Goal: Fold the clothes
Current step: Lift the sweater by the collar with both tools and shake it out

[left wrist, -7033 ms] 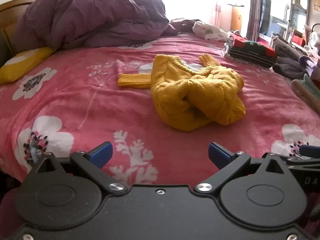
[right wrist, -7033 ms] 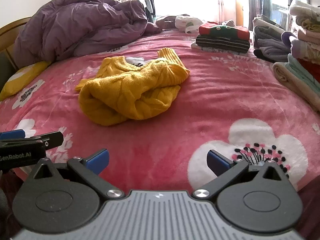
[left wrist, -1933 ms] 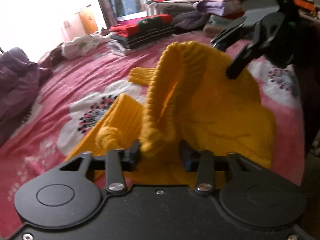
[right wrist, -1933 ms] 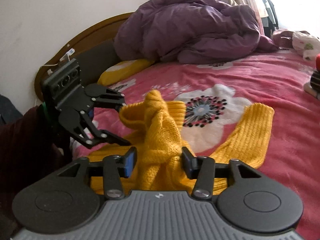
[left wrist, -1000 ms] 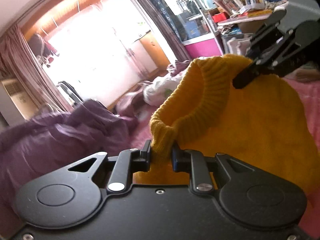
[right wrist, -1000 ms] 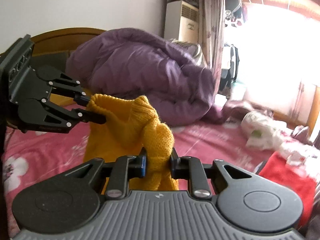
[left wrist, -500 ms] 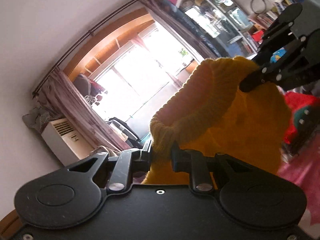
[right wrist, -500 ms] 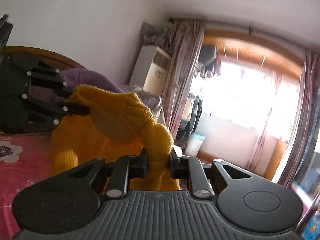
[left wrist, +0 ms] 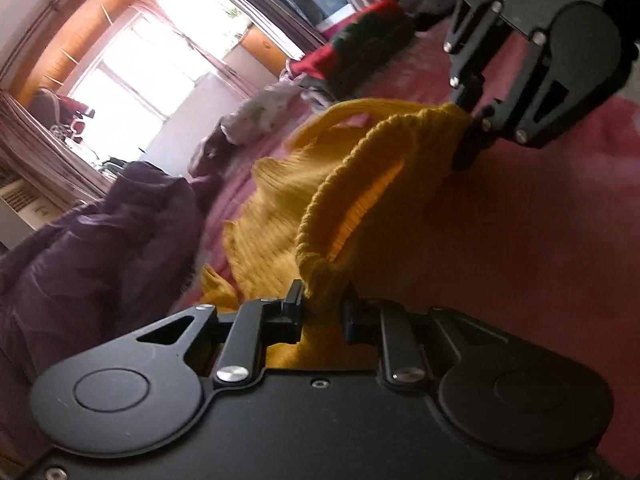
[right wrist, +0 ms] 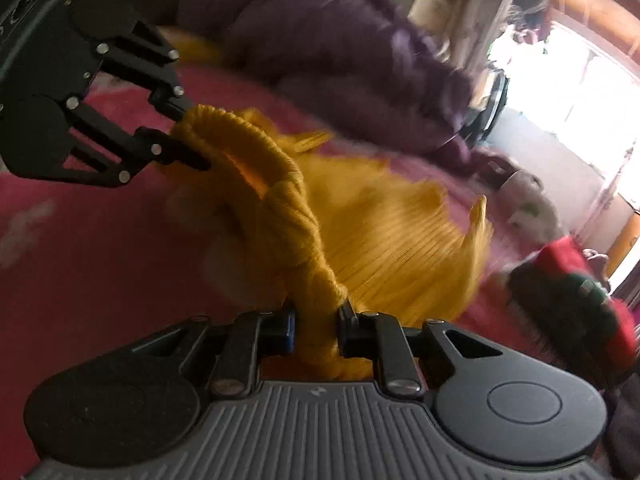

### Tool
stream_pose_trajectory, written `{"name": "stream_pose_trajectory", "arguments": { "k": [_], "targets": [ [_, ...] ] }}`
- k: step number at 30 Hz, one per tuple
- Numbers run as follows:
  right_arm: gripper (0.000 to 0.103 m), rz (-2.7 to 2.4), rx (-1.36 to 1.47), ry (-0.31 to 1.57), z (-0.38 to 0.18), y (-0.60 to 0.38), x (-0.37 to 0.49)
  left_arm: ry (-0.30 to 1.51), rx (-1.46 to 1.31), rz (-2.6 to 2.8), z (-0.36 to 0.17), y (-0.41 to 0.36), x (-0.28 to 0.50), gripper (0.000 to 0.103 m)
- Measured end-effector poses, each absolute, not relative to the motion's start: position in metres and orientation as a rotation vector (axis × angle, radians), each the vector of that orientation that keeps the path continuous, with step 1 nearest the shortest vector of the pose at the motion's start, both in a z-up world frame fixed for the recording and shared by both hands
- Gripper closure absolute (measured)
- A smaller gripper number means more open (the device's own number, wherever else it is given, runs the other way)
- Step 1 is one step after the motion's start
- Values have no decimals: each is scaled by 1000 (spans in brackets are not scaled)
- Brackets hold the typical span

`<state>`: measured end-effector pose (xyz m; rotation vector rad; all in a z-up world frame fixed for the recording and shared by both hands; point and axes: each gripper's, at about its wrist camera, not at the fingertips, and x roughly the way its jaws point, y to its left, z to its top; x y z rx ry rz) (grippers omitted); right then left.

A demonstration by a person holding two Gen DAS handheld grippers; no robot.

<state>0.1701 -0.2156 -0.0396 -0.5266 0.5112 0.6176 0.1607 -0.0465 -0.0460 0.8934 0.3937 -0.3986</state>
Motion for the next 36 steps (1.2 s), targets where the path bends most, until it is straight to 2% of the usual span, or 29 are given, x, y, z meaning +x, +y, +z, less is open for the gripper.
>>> {"name": "stream_pose_trajectory", "arguments": {
  "k": [12, 15, 19, 21, 23, 25, 26, 27, 31, 34, 36],
  "targets": [
    [82, 611, -602, 599, -36, -206, 118, 459, 934, -466, -59, -57, 102, 86],
    [78, 603, -659, 636, -48, -202, 104, 511, 936, -466, -70, -57, 96, 86],
    [68, 624, -693, 654, -55, -201, 85, 597, 897, -513, -72, -49, 82, 82],
    [62, 626, -762, 646, -58, -199, 73, 624, 791, -521, -64, -38, 78, 80],
    [62, 624, -830, 640, -61, -199, 56, 647, 664, -500, -56, -24, 75, 75],
    [62, 627, -773, 651, -54, -204, 49, 655, 491, -462, -47, -6, 79, 64],
    [62, 624, -733, 654, -50, -206, 47, 659, 399, -440, -43, 4, 83, 53],
    [62, 613, -677, 650, -43, -209, 48, 664, 308, -413, -40, 12, 88, 47],
    [62, 568, -314, 635, -20, -220, 64, 729, -171, -333, -41, 48, 107, 47],
    [62, 548, -56, 626, -17, -220, 79, 783, -546, -340, -63, 70, 113, 47],
    [62, 537, 19, 616, -23, -212, 84, 805, -604, -290, -73, 68, 118, 47]
  ]
}}
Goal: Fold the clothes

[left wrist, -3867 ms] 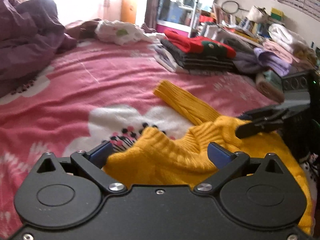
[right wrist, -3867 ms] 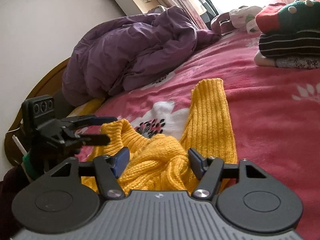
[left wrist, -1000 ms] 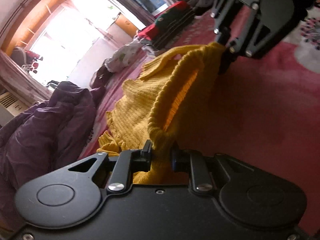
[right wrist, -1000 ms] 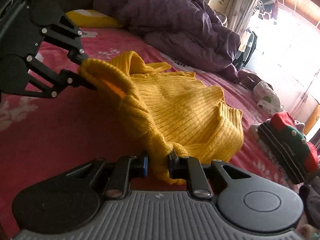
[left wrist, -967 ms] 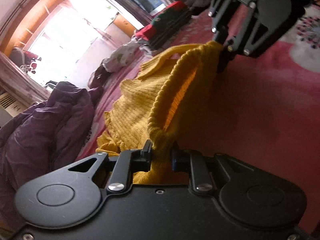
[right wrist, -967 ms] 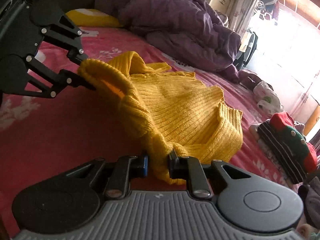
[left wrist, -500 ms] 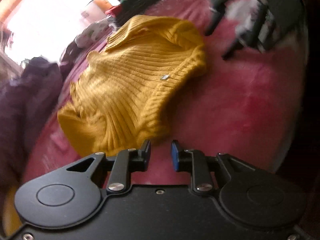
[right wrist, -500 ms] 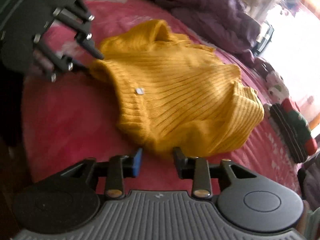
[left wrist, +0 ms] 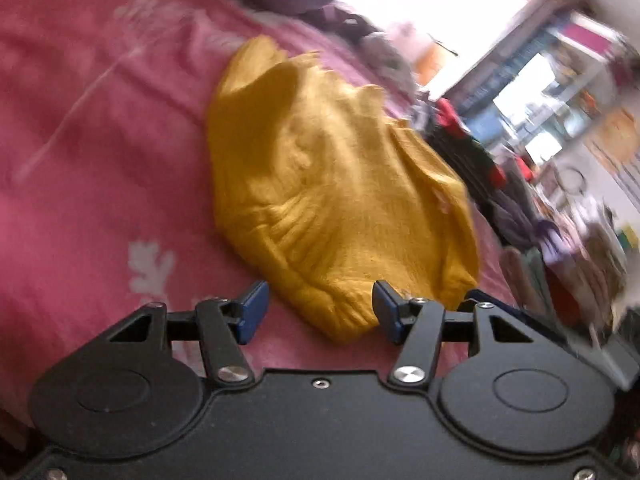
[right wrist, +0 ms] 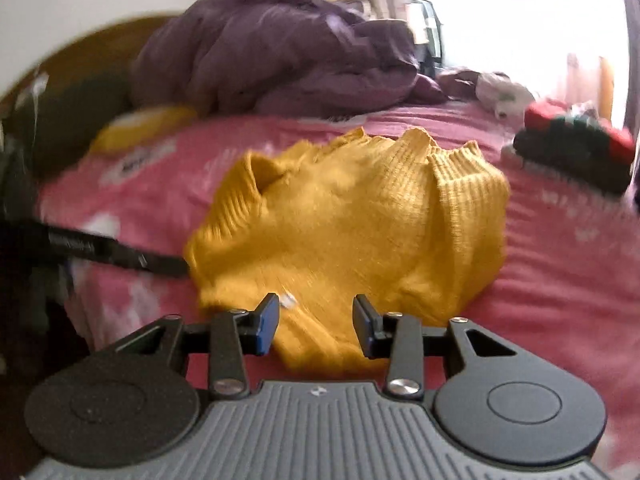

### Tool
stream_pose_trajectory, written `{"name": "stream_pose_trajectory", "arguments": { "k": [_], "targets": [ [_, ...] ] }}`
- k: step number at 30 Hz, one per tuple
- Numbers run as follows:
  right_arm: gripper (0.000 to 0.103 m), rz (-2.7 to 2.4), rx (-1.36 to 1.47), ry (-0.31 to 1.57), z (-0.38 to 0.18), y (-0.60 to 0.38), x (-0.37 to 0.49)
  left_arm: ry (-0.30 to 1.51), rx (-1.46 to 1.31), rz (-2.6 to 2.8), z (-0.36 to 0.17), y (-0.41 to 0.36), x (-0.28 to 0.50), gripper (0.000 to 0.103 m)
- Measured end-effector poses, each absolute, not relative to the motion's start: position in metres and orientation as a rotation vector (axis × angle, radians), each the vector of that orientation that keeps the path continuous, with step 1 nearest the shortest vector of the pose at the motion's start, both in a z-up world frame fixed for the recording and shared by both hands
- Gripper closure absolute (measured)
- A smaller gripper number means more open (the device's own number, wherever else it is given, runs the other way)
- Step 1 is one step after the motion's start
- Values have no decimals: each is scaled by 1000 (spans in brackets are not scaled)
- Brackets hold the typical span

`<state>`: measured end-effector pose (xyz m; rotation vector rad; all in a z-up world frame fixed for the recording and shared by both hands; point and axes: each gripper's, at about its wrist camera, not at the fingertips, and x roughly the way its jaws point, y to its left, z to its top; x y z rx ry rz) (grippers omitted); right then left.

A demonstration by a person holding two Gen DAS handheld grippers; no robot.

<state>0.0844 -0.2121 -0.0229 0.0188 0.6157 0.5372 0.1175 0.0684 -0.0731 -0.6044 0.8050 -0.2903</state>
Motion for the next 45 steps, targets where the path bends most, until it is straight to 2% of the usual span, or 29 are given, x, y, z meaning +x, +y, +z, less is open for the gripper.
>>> {"name": "stream_pose_trajectory", "arguments": {
  "k": [5, 6, 7, 8, 12, 17, 19, 20, 21, 29, 33, 39, 42, 45],
  "targets": [
    [62, 487, -5, 616, -49, -188, 88, 761, -739, -193, -87, 68, 131, 49],
    [62, 478, -16, 636, -57, -185, 90, 759, -763, -185, -90, 65, 134, 62],
    [63, 469, -26, 657, -64, -183, 93, 756, -736, -184, -88, 61, 133, 81],
    [62, 462, -32, 674, -71, -182, 93, 753, -709, -183, -86, 57, 132, 94],
    [59, 492, -70, 698, -66, -180, 84, 707, -654, -182, -61, 58, 112, 95],
    [59, 526, -104, 745, -65, -184, 77, 801, -632, -165, -88, 64, 115, 86],
    [59, 547, -76, 749, -59, -189, 75, 788, -605, -172, -74, 65, 111, 77],
    [59, 561, -56, 741, -55, -194, 73, 767, -602, -164, -69, 70, 107, 63],
    [60, 572, -30, 729, -51, -199, 70, 745, -599, -156, -65, 74, 103, 53],
    [59, 537, 306, 583, -48, -245, 81, 669, -718, -112, -61, 129, 131, 53],
    [59, 535, 297, 564, -53, -239, 97, 676, -669, -132, -59, 147, 171, 53],
    [59, 510, 321, 644, -88, -232, 112, 682, -705, -207, -68, 156, 241, 53],
    [53, 522, 318, 639, -91, -229, 109, 703, -706, -214, -73, 156, 268, 53],
    [52, 542, 364, 626, -95, -235, 109, 715, -692, -237, -72, 157, 291, 53]
  ]
}}
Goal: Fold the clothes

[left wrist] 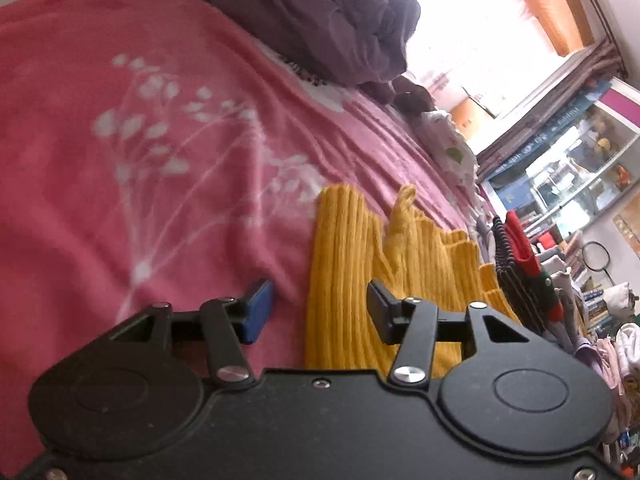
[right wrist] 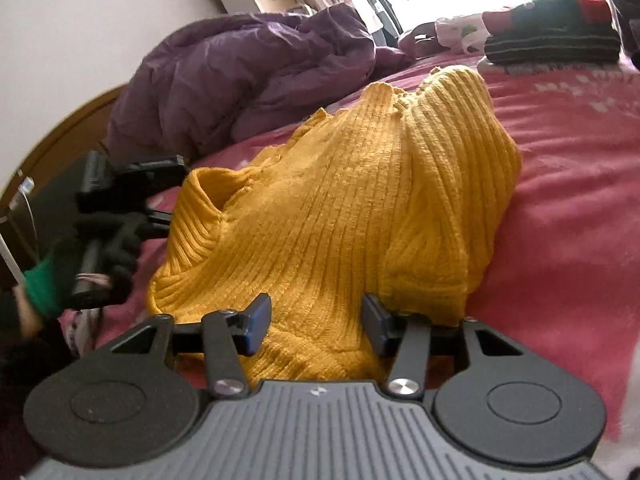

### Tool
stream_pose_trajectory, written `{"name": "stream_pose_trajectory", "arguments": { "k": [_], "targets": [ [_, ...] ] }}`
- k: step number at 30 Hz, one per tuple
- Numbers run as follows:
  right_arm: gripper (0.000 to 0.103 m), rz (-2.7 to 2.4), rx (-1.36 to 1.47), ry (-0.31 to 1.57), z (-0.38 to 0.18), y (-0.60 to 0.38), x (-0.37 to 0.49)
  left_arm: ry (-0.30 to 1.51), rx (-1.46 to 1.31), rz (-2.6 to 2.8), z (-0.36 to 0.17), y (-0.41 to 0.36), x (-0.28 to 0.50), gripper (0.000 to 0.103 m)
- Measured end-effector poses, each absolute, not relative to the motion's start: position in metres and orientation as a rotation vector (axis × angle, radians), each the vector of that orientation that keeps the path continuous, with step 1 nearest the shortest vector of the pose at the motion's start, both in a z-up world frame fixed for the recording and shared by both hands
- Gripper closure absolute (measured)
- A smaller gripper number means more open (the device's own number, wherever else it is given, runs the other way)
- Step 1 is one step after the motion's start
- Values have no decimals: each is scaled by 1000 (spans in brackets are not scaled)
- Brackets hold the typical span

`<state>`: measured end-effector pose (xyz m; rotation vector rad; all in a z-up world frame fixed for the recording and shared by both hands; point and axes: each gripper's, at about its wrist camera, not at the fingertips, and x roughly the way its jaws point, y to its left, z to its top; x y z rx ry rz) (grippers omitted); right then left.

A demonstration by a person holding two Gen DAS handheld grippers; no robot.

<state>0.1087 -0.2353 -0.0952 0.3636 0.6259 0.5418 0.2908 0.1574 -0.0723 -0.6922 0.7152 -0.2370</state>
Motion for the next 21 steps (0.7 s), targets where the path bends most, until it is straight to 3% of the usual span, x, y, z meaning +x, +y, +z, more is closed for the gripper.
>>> {"name": "stream_pose_trajectory", "arguments": {
  "k": [11, 13, 14, 15, 21],
  "targets": [
    [52, 577, 453, 591, -104, -248, 110, 728, -702, -312, -76, 168, 323, 59],
    [52, 581, 463, 587, -104, -249, 110, 731, -697, -307, -75, 168, 324, 69],
    [52, 582, 464, 586, -105, -250, 109, 733, -689, -307, -75, 167, 322, 87],
    [52, 581, 462, 585, -105, -249, 109, 734, -684, -309, -75, 165, 321, 96],
    [52, 579, 447, 568, -106, -248, 107, 580, -622, -280, -43, 163, 290, 96]
  ]
}}
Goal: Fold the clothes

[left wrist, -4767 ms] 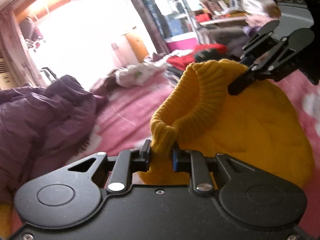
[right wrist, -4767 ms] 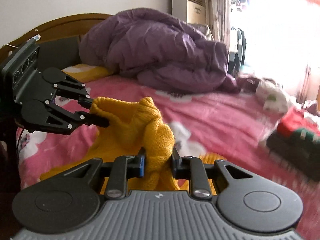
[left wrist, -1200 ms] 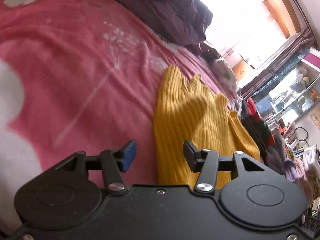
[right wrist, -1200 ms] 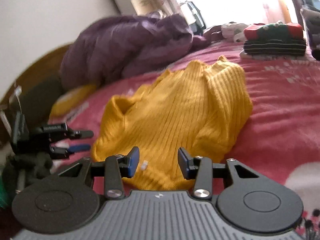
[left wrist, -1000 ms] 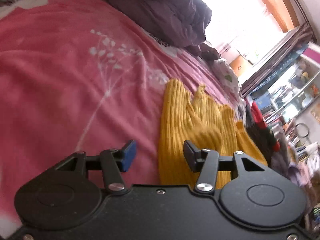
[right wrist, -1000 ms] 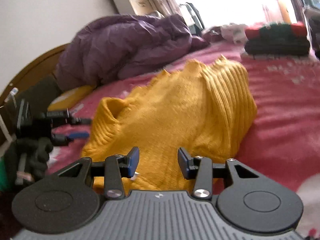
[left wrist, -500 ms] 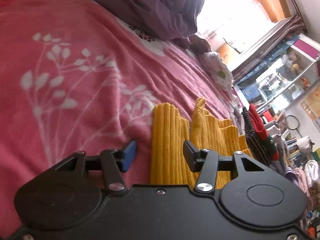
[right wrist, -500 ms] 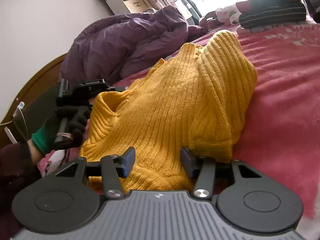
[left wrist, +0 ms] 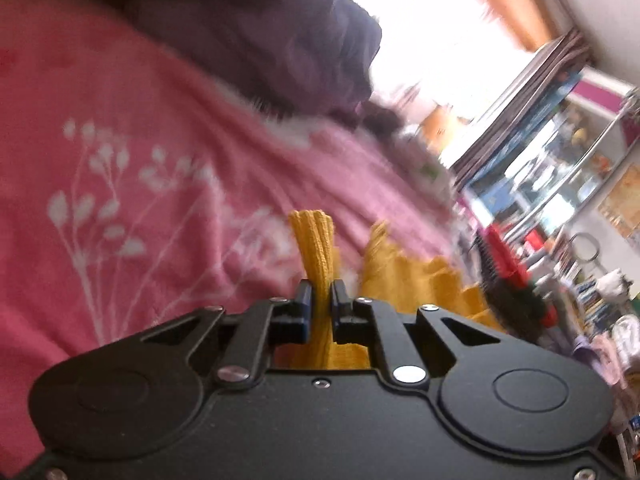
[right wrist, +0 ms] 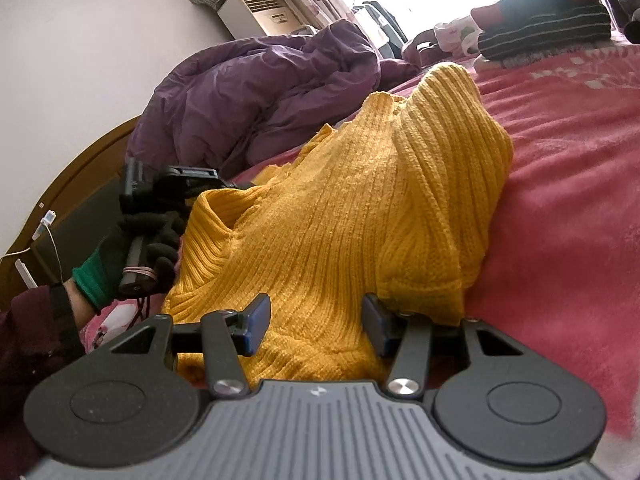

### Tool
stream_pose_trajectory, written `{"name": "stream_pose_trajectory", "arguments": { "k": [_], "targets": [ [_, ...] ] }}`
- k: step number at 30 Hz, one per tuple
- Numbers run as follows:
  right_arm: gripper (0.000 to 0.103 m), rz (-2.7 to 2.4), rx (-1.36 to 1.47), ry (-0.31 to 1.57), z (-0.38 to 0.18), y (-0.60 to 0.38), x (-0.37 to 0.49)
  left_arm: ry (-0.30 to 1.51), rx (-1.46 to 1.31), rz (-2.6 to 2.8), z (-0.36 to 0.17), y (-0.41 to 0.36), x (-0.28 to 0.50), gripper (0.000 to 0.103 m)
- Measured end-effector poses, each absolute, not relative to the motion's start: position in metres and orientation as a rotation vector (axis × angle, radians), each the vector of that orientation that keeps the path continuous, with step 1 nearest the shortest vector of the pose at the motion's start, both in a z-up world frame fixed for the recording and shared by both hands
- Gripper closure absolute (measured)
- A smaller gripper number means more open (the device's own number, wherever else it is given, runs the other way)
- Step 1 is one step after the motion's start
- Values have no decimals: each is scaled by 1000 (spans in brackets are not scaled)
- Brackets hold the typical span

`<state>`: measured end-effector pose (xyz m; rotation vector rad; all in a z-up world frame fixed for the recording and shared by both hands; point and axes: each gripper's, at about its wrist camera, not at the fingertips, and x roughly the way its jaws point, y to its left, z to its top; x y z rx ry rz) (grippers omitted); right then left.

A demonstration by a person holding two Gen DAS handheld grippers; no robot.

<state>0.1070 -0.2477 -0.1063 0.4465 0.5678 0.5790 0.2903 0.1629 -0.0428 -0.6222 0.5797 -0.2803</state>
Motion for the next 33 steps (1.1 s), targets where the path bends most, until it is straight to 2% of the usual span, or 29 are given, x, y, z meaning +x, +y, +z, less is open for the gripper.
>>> {"name": "stream_pose_trajectory", "arguments": {
  "k": [6, 11, 17, 24, 28, 30, 33],
  "targets": [
    [52, 577, 452, 561, -108, -248, 107, 414, -533, -193, -2, 184, 236, 97],
    [52, 574, 457, 562, -108, -248, 107, 346, -526, -111, 5, 215, 191, 97],
    [54, 556, 440, 565, -107, -246, 106, 377, -576, 17, -14, 256, 163, 99],
    [54, 537, 416, 570, -106, -242, 106, 521, -660, 259, -50, 299, 164, 102],
    [54, 532, 413, 571, -105, -242, 106, 528, -781, 247, -55, 309, 162, 99],
    [54, 531, 413, 570, -105, -242, 105, 519, -840, 211, -56, 312, 162, 86],
    [54, 534, 420, 569, -106, -243, 105, 556, -869, 140, -65, 303, 174, 77]
  ]
}}
